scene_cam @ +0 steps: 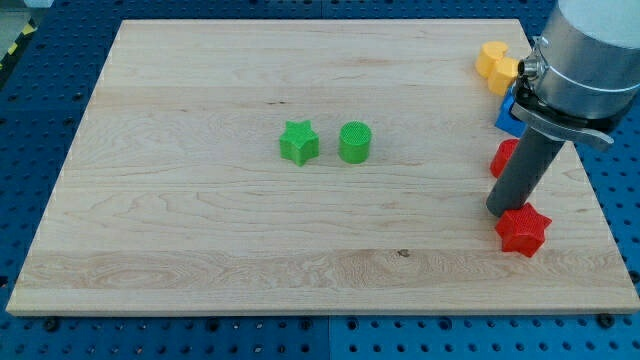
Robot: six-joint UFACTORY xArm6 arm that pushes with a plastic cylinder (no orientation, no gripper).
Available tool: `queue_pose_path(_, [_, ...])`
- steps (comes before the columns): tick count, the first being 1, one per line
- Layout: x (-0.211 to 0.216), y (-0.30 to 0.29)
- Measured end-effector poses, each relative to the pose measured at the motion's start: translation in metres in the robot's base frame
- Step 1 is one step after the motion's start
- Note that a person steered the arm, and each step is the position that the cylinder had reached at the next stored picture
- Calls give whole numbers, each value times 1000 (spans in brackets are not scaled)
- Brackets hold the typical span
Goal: Move the red star to the bottom right of the board
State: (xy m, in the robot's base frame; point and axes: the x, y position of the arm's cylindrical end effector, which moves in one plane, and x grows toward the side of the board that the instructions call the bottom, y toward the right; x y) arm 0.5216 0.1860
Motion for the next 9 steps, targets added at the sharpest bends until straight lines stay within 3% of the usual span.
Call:
queue_pose_path(1, [-2, -32])
queue_pose_path(9, [18, -10])
